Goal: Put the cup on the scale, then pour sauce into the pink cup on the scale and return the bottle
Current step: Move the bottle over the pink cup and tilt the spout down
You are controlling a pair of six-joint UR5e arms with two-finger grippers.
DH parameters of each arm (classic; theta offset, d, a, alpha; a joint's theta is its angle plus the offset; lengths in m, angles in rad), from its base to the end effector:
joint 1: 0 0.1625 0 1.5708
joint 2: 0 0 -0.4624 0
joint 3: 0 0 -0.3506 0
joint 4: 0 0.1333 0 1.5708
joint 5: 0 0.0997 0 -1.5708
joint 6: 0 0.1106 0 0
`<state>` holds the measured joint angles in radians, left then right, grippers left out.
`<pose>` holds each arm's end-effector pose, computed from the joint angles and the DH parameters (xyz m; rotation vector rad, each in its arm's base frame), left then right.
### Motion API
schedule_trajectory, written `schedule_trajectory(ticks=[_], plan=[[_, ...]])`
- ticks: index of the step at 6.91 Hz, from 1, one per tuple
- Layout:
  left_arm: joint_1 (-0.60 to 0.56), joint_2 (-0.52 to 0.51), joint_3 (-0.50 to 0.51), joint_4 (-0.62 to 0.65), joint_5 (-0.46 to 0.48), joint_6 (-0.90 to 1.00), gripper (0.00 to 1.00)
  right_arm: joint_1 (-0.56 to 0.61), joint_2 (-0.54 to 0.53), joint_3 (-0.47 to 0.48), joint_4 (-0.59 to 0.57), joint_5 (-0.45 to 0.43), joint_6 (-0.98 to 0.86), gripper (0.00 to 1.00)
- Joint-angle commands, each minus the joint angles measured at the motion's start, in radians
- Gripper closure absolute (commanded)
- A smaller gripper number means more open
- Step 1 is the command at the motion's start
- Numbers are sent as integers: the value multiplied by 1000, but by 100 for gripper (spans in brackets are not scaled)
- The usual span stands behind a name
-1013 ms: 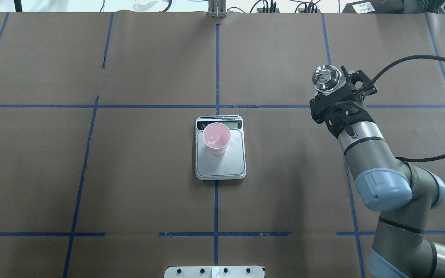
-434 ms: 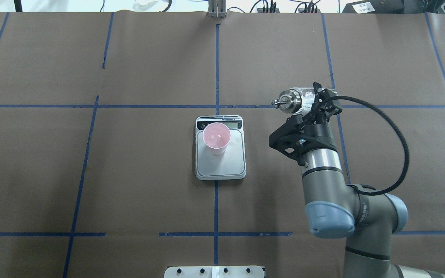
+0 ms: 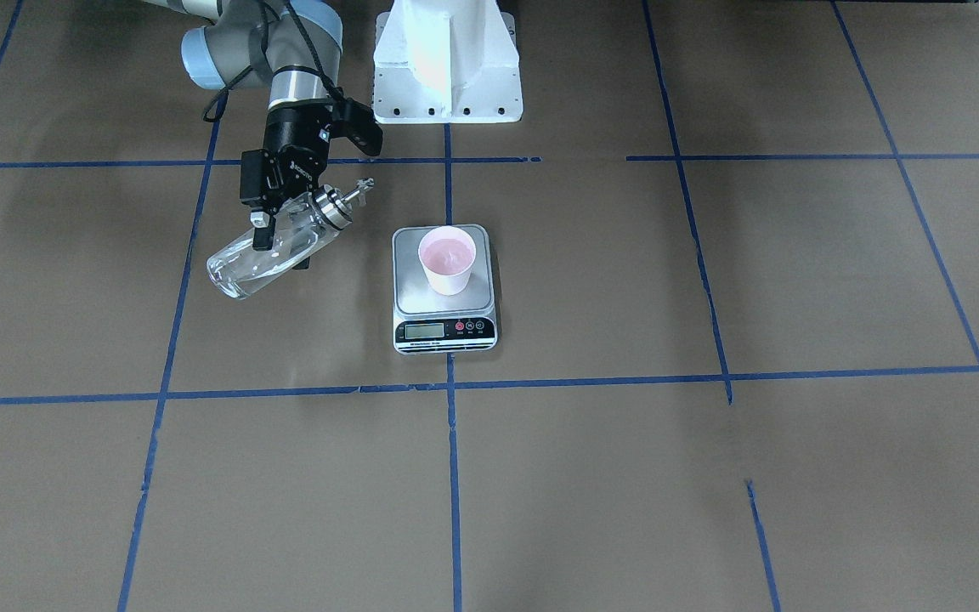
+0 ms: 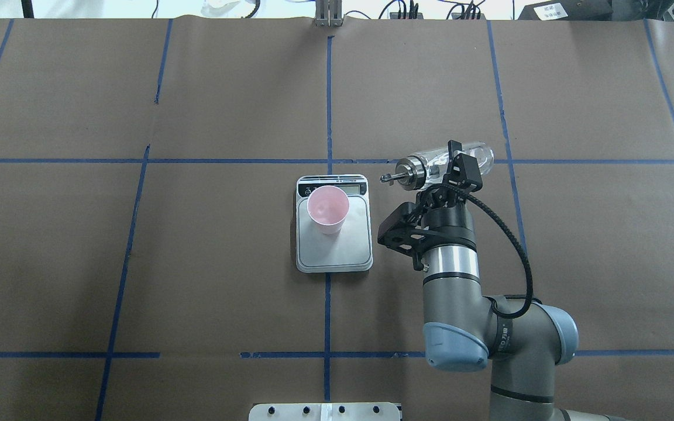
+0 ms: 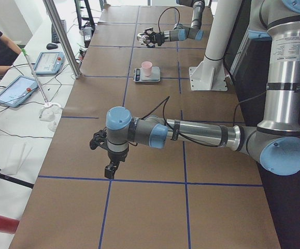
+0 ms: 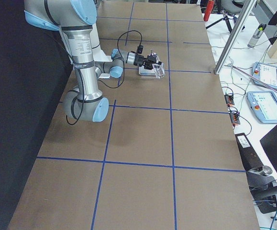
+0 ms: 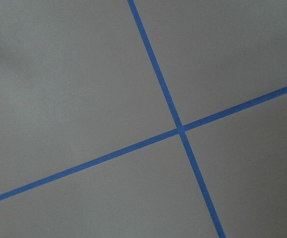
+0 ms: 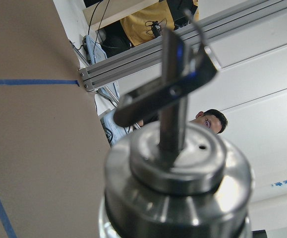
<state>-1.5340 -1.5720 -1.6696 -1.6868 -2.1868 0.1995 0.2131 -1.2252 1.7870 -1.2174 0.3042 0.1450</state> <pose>-0.0522 -0.4684 0.6567 0.2592 0.5967 0.2945 -0.4777 -0.3477 0.3520 1.3642 0.3174 -0.4322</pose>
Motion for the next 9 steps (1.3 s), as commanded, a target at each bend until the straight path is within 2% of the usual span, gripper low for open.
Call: schedule_trajectory(ticks=[1, 9], plan=[[0, 1, 1, -1, 2, 0, 0, -5, 47, -53, -48, -65, -90, 100], [0, 4, 1, -4, 12, 6, 0, -1, 130, -121, -86, -172, -342, 100]])
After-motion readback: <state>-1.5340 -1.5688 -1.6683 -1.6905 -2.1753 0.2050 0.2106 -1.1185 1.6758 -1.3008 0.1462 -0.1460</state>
